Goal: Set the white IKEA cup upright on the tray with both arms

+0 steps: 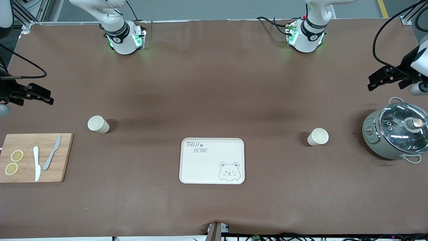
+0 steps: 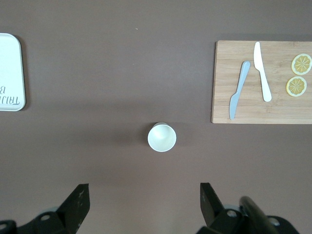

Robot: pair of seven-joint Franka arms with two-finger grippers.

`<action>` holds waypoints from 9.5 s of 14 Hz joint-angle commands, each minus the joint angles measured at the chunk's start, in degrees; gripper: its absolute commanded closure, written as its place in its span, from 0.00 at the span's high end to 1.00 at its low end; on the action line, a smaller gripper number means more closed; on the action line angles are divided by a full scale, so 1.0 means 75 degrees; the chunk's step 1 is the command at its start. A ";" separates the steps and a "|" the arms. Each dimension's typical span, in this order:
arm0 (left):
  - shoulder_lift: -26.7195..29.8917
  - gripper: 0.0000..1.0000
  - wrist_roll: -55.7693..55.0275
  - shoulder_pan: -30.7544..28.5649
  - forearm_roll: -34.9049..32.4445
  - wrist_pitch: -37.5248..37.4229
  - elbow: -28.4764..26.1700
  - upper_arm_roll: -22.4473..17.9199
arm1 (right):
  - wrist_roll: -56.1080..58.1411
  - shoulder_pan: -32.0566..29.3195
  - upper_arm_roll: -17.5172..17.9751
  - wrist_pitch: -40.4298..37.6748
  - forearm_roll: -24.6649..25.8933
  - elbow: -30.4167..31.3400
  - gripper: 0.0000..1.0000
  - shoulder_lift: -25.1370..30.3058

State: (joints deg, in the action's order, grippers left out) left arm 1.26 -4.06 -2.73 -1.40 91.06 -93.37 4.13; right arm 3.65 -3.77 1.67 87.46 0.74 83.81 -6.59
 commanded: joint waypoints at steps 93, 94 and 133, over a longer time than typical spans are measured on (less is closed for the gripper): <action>-0.1599 1.00 -0.1475 -0.0199 0.0175 -0.0430 0.1845 -0.0024 | -1.0845 0.3748 0.0141 0.5820 -0.1751 0.1472 0.00 -0.3010; -0.1446 1.00 -0.1474 -0.0199 0.0199 -0.0538 0.1740 0.0011 | -1.1090 0.3806 0.0141 0.5985 -0.1739 0.1296 0.00 -0.3244; 0.1098 1.00 -0.0185 -0.0761 0.0281 -0.0434 -0.0417 0.1148 | -0.9429 0.3424 -0.0281 0.2322 -0.2086 -0.1786 1.00 -0.3317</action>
State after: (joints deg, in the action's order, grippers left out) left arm 9.73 -4.87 -8.25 0.84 88.03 -97.85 12.27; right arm -68.40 26.44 -1.26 107.97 -10.42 72.76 -30.46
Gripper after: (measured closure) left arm 0.000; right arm 0.000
